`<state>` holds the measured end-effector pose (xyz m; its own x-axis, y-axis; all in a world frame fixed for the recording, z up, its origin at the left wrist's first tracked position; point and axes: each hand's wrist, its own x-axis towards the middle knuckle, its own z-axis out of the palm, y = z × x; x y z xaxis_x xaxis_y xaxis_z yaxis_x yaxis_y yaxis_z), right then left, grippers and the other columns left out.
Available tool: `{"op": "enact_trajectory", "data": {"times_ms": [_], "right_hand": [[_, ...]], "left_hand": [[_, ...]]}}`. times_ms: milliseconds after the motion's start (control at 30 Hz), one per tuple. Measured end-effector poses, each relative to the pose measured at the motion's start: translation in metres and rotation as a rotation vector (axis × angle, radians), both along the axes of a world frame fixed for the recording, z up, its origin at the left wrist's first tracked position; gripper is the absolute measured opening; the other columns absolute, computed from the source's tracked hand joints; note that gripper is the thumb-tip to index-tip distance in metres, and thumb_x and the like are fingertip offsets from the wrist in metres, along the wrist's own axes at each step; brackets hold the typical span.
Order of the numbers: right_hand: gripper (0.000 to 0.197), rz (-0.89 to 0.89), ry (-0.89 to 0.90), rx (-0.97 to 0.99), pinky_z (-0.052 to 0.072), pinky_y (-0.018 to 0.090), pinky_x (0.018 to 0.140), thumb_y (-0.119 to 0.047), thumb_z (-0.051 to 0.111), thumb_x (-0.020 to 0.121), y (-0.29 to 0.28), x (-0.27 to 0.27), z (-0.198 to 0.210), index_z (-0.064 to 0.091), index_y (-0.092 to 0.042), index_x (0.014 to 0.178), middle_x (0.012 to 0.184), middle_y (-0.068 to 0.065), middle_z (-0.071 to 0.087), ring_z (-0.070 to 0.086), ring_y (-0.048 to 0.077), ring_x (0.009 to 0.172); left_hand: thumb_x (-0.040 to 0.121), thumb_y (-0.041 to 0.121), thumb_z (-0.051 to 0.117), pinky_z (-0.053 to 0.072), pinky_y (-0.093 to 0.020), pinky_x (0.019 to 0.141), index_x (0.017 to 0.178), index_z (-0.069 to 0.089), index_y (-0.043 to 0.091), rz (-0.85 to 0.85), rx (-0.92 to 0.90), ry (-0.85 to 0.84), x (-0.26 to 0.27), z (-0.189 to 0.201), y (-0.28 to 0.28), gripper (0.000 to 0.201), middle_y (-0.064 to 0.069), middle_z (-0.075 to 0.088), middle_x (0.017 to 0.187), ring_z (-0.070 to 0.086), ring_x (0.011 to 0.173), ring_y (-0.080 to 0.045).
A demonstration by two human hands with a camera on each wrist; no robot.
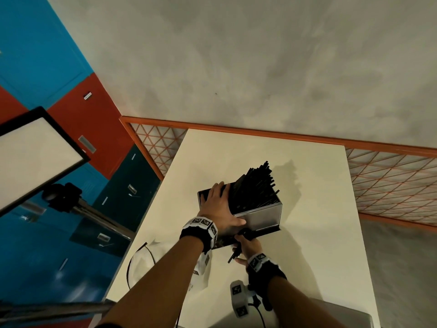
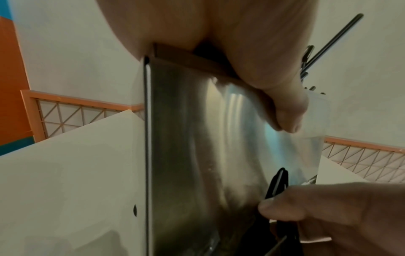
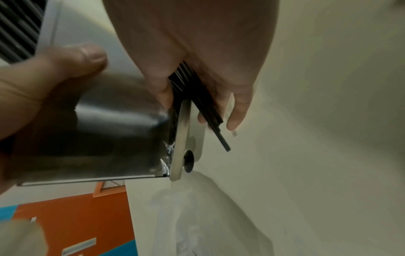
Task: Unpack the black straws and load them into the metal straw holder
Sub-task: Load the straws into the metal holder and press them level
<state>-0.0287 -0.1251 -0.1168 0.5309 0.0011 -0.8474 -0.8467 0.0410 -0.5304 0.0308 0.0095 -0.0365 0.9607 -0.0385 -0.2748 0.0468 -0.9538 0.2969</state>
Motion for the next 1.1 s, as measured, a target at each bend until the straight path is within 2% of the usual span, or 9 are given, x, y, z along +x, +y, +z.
{"op": "enact_trajectory", "data": {"times_ms": [100, 233, 333, 500, 600, 700, 767, 867, 1100], "right_hand": [[0.011, -0.032, -0.016, -0.039, 0.051, 0.041, 0.068, -0.016, 0.061, 0.093, 0.004, -0.002, -0.001, 0.060, -0.006, 0.088, 0.079, 0.011, 0.065, 0.061, 0.025, 0.075], [0.023, -0.082, -0.034, -0.104, 0.053, 0.037, 0.057, -0.028, 0.053, 0.098, 0.011, -0.003, -0.005, 0.062, -0.007, 0.097, 0.088, 0.015, 0.070, 0.065, 0.027, 0.075], [0.032, -0.072, -0.039, -0.152, 0.060, 0.045, 0.059, -0.034, 0.047, 0.099, 0.015, -0.001, -0.009, 0.062, -0.006, 0.095, 0.090, 0.018, 0.071, 0.067, 0.028, 0.070], [0.064, -0.006, -0.129, -0.326, 0.059, 0.055, 0.078, -0.065, 0.032, 0.078, 0.018, 0.011, -0.110, 0.066, -0.014, 0.100, 0.094, 0.014, 0.072, 0.068, 0.039, 0.087], [0.071, -0.040, -0.102, -0.400, 0.059, 0.052, 0.078, -0.064, 0.029, 0.082, 0.022, 0.014, -0.120, 0.067, -0.007, 0.101, 0.095, 0.016, 0.072, 0.069, 0.040, 0.086], [0.069, -0.006, -0.130, -0.401, 0.060, 0.052, 0.075, -0.066, 0.027, 0.085, 0.020, 0.015, -0.126, 0.067, -0.011, 0.099, 0.091, 0.014, 0.071, 0.070, 0.039, 0.080], [0.057, -0.026, -0.100, -0.385, 0.061, 0.050, 0.069, -0.061, 0.033, 0.088, 0.018, 0.006, -0.092, 0.063, -0.015, 0.102, 0.093, 0.014, 0.070, 0.070, 0.038, 0.078], [0.032, -0.117, -0.120, -0.238, 0.049, 0.029, 0.048, -0.040, 0.044, 0.100, 0.021, -0.007, -0.032, 0.059, -0.013, 0.095, 0.088, 0.018, 0.071, 0.065, 0.029, 0.063], [0.017, -0.227, -0.147, -0.055, 0.046, 0.032, 0.062, -0.028, 0.048, 0.101, 0.018, -0.006, -0.029, 0.059, -0.015, 0.101, 0.082, 0.011, 0.065, 0.060, 0.024, 0.066]], "left_hand": [[0.059, 0.077, 0.074, 0.013, -0.059, 0.122, 0.159, 0.009, 0.024, 0.000, -0.011, -0.009, -0.001, -0.001, 0.000, 0.131, 0.001, 0.007, 0.166, 0.002, 0.154, -0.020], [0.059, 0.077, 0.074, 0.015, -0.060, 0.121, 0.159, 0.010, 0.023, -0.003, -0.007, -0.021, -0.002, -0.001, -0.001, 0.131, 0.000, 0.008, 0.165, 0.003, 0.153, -0.021], [0.061, 0.076, 0.075, 0.014, -0.058, 0.122, 0.159, 0.010, 0.022, -0.006, -0.002, -0.024, -0.003, 0.001, -0.002, 0.130, -0.001, 0.007, 0.166, 0.002, 0.153, -0.022], [0.060, 0.075, 0.075, 0.015, -0.059, 0.122, 0.159, 0.010, 0.022, -0.007, -0.020, -0.028, -0.004, 0.001, -0.001, 0.130, -0.001, 0.007, 0.166, 0.002, 0.153, -0.022], [0.059, 0.076, 0.076, 0.017, -0.062, 0.120, 0.159, 0.012, 0.022, -0.007, -0.021, -0.035, -0.004, -0.001, 0.000, 0.130, 0.000, 0.008, 0.165, 0.004, 0.153, -0.022], [0.059, 0.076, 0.076, 0.018, -0.062, 0.120, 0.159, 0.011, 0.022, -0.009, -0.030, -0.041, -0.006, -0.002, -0.001, 0.130, 0.000, 0.008, 0.165, 0.004, 0.153, -0.022], [0.059, 0.076, 0.076, 0.018, -0.061, 0.120, 0.158, 0.011, 0.023, -0.009, -0.030, -0.047, -0.007, -0.003, -0.001, 0.131, 0.000, 0.008, 0.164, 0.004, 0.153, -0.022], [0.057, 0.077, 0.075, 0.019, -0.062, 0.119, 0.158, 0.011, 0.024, -0.010, -0.036, -0.057, -0.008, -0.004, -0.001, 0.131, 0.000, 0.008, 0.164, 0.004, 0.153, -0.023], [0.057, 0.076, 0.076, 0.020, -0.062, 0.119, 0.158, 0.011, 0.023, -0.008, -0.048, -0.043, -0.007, -0.003, 0.000, 0.132, 0.001, 0.007, 0.164, 0.005, 0.153, -0.023]]}}
